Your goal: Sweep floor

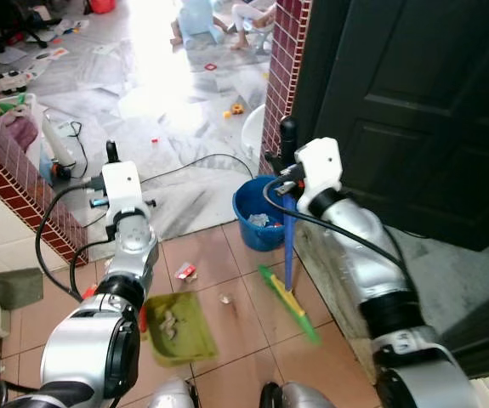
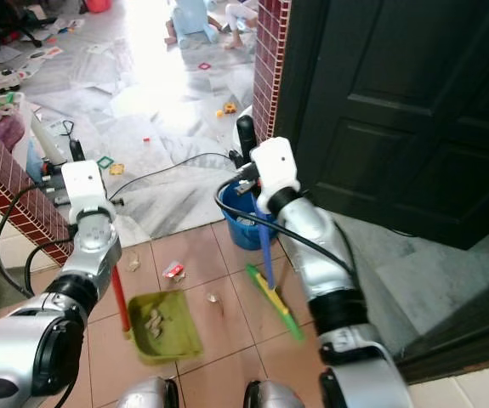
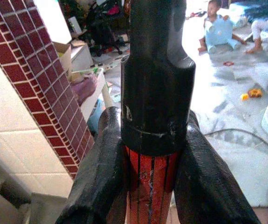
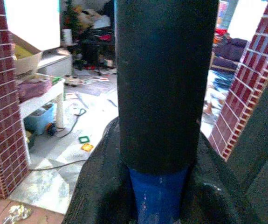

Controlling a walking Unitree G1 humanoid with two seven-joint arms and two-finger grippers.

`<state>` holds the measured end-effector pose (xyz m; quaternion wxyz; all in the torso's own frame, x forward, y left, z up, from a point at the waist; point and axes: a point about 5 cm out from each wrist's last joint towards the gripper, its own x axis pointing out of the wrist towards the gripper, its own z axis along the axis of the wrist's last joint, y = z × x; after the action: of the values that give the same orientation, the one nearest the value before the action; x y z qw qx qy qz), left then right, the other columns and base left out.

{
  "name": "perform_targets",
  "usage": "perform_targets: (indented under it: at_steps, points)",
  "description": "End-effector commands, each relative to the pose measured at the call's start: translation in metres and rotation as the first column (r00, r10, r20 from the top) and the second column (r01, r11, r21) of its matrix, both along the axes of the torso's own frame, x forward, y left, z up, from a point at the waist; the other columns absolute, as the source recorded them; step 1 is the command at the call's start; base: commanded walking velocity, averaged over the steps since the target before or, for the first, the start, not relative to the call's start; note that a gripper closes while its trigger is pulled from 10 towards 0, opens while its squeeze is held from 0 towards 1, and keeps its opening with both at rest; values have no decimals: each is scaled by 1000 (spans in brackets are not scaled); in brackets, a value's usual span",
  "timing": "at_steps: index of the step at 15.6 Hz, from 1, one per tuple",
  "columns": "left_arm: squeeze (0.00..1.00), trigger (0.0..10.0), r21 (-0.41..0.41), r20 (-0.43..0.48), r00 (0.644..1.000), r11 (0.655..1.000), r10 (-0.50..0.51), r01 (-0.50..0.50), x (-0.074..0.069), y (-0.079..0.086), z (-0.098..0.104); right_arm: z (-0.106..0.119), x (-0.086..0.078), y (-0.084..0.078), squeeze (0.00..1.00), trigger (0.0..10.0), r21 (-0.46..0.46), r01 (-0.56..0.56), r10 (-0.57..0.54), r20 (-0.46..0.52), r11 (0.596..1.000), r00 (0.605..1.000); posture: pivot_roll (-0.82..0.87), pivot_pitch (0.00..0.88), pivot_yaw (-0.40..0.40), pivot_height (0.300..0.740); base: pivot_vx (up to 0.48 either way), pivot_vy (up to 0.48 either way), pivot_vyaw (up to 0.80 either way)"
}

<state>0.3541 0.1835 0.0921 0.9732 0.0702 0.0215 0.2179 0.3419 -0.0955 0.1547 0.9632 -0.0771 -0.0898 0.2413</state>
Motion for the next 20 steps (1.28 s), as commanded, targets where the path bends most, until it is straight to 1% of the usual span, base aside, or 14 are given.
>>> perform_targets:
  at_steps: [1,2,3,5,6,8,10,11,13,14,15,17,18,20]
  points:
    - [0,10000,13,6,1000,1000,14,-14,-2,6,-1,12,3,6,0,10000,46,27,-30,63,999,998,-111,115,45,740,0,0,0]
    - [0,10000,12,-1,1000,1000,14,-14,-3,5,-3,8,3,9,0,10000,70,52,-56,52,996,997,-114,122,51,740,0,0,0]
    - [0,10000,32,-7,1000,999,10,-10,-3,3,-3,3,2,14,0,10000,103,84,-88,38,991,995,-124,127,59,740,0,0,0]
    - [0,10000,18,1,1000,1000,-14,14,-1,-1,-1,2,0,20,0,10000,140,107,-113,35,984,993,-138,134,63,740,0,0,0]
    - [0,10000,5,-3,1000,1000,-17,17,0,-2,-2,2,1,22,0,10000,150,111,-117,36,982,992,-144,140,64,740,0,0,0]
    - [0,10000,-55,-13,998,996,-68,67,1,-15,-5,2,1,29,0,10000,229,120,-123,-1,966,992,-155,143,60,740,0,0,0]
    - [0,10000,-100,-58,992,989,-112,106,-3,-32,-16,3,0,29,0,10000,242,100,-100,-11,965,995,-174,139,52,740,0,0,0]
    - [0,10000,-118,-75,990,987,-120,111,-5,-36,-20,4,0,28,0,10000,237,94,-94,-8,967,995,-178,138,50,740,0,0,0]
    - [0,10000,-196,-121,975,967,-187,162,-15,-52,-37,5,0,24,0,10000,220,73,-71,-15,973,997,-204,132,35,740,0,0,0]
    - [0,10000,-218,-128,970,960,-209,178,-18,-57,-41,5,0,22,0,10000,221,61,-57,-25,973,998,-210,127,30,740,0,0,0]
    - [0,10000,-250,-118,966,948,-230,195,-16,-61,-39,6,-2,21,0,10000,237,44,-35,-41,970,999,-211,124,26,740,0,0,0]
    - [0,10000,-268,-92,962,937,-255,223,-10,-67,-31,13,-5,20,0,10000,325,25,2,-83,946,997,-210,113,23,740,0,0,0]
    - [0,10000,-282,-87,961,932,-263,229,-9,-68,-29,21,-6,20,0,10000,376,18,19,-95,927,995,-216,104,24,740,0,0,0]
    - [0,10000,-284,-82,959,929,-270,237,-7,-68,-27,34,-5,18,0,10000,429,27,27,-120,903,992,-221,90,27,740,0,0,0]
